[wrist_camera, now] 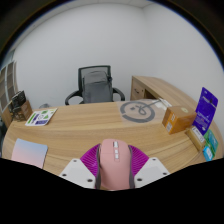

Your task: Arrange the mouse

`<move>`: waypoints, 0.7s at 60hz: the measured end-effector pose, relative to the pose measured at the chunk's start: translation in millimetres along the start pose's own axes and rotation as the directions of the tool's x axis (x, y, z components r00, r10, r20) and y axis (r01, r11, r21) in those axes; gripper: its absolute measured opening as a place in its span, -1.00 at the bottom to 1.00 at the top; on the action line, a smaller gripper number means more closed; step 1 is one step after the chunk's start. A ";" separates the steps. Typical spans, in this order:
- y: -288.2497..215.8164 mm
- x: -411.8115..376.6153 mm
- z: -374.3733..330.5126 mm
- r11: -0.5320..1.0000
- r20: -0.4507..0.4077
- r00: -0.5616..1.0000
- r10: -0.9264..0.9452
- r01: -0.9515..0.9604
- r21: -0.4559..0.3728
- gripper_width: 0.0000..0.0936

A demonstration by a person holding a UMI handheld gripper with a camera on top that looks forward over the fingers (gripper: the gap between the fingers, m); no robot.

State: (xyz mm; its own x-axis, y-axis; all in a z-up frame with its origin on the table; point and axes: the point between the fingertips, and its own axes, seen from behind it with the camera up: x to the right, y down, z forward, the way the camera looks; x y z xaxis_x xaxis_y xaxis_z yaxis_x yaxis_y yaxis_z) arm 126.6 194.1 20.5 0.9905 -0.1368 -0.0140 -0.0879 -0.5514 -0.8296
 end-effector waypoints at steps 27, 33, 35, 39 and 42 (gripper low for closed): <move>-6.6 -278.2 -103.8 0.999 0.060 0.998 -0.014 0.011 0.039 -0.20; 14.8 -309.2 -91.7 0.999 0.054 0.998 -0.037 0.037 0.015 -0.20; 22.4 -314.5 -86.3 0.999 0.044 0.998 -0.053 0.053 0.002 -0.20; 35.3 -320.1 -77.6 0.996 0.026 0.996 -0.085 0.086 -0.019 -0.20; 46.3 -322.7 -72.4 0.996 0.018 0.996 -0.082 0.083 -0.039 -0.19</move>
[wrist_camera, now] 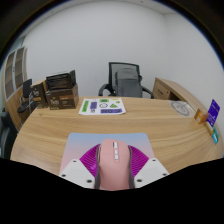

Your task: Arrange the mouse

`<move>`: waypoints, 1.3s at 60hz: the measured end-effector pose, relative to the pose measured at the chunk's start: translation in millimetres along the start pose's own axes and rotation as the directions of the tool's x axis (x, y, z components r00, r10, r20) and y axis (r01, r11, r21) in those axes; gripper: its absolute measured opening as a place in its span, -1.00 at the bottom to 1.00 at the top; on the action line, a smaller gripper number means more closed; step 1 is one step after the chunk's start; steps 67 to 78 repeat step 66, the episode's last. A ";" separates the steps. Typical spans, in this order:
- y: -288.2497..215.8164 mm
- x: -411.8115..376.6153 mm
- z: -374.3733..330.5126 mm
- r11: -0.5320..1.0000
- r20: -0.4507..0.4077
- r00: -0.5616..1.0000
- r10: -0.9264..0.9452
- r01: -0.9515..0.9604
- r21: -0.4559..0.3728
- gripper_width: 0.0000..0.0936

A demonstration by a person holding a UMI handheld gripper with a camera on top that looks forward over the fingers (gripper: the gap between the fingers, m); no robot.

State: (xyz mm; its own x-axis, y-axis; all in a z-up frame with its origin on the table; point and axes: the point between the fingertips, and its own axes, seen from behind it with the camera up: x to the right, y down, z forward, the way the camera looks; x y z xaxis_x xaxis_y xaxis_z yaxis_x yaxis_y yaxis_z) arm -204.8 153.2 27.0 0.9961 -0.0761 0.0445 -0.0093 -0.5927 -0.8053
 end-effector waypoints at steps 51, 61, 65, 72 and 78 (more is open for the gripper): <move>45.0 2.3 -120.3 0.999 0.140 0.989 0.043 -0.039 -0.036 0.80; 60.7 31.7 -232.5 0.996 0.219 0.973 0.076 -0.084 0.029 0.79; 72.4 50.2 -280.9 0.994 0.253 0.964 0.082 -0.099 0.052 0.78; 76.2 55.9 -292.2 0.994 0.259 0.963 0.082 -0.099 0.054 0.78; 76.2 55.9 -292.2 0.994 0.259 0.963 0.082 -0.099 0.054 0.78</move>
